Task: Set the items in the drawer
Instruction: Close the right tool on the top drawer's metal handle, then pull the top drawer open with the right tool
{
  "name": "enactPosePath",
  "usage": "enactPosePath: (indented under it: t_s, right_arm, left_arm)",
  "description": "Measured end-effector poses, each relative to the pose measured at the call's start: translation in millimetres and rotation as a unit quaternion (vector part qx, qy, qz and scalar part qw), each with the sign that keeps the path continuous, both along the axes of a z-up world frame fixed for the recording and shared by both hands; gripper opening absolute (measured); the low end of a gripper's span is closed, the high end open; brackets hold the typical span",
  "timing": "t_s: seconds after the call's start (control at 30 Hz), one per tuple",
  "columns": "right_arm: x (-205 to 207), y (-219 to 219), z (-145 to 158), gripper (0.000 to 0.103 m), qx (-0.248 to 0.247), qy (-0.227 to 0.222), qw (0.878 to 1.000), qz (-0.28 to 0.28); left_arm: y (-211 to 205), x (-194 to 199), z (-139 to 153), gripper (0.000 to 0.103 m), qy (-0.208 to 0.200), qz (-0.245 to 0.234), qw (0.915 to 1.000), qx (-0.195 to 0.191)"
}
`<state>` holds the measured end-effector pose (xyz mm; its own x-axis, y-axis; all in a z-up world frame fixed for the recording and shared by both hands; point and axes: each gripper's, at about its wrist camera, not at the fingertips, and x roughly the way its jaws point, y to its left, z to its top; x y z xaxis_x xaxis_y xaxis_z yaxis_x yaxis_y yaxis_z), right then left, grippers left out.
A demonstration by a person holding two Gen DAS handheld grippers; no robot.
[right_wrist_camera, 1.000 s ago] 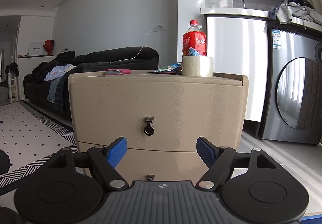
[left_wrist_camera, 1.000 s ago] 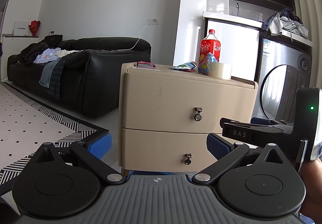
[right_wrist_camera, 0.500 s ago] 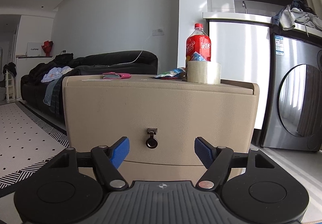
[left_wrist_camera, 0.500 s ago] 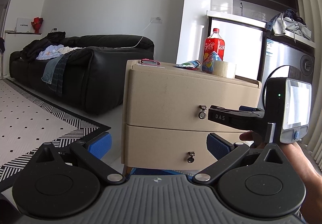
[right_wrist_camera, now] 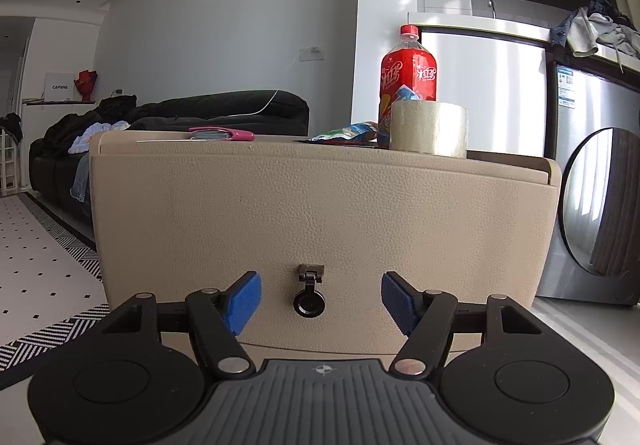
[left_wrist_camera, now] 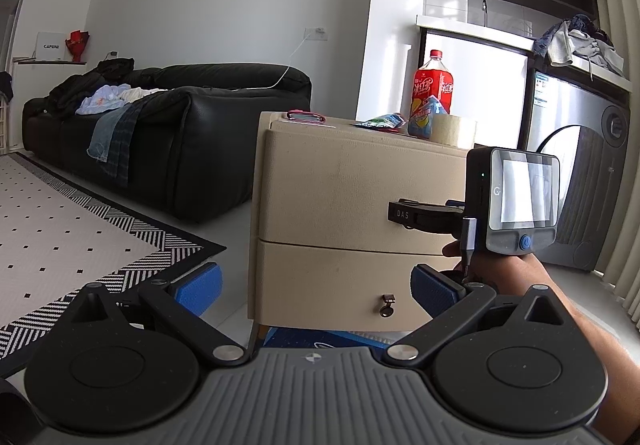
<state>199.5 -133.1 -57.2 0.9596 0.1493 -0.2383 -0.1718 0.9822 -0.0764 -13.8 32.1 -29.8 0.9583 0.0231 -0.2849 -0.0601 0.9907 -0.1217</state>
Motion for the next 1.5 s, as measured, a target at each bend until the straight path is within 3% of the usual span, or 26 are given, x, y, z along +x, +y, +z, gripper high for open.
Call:
enactPosePath:
  t_s: [0.17,0.33,0.57,0.6,0.77,0.8,1.5]
  right_arm:
    - [8,9,-3,0.065,-0.007,-0.004,1.0,0.004]
    - [16,14,-8,0.047,-0.011,-0.007,1.0,0.005]
    - [28,16,-15,0.042,-0.012,0.002,1.0,-0.007]
    - [29,16,-16,0.035,-0.011,0.005,1.0,-0.005]
    - [31,16,-19,0.027,-0.008,0.002,1.0,-0.009]
    - [31,16,-19,0.022,-0.009,0.0,1.0,-0.01]
    - [30,16,-18,0.017,-0.006,0.001,1.0,-0.017]
  left_arm:
    - [0,7,1,0.103,0.003,0.002,1.0,0.002]
    - [-1,7,-1,0.103,0.007,0.002,1.0,0.002]
    - [0,14,1,0.103,0.011,0.003,0.9999,0.006]
    - [0,14,1,0.103,0.012,0.003,0.9999,0.006]
    - [-3,13,0,0.103,0.013,0.001,0.9999,0.008]
    - [-3,13,0,0.103,0.013,0.001,0.9999,0.008]
    - [-7,11,2,0.103,0.014,0.0,0.9999,0.009]
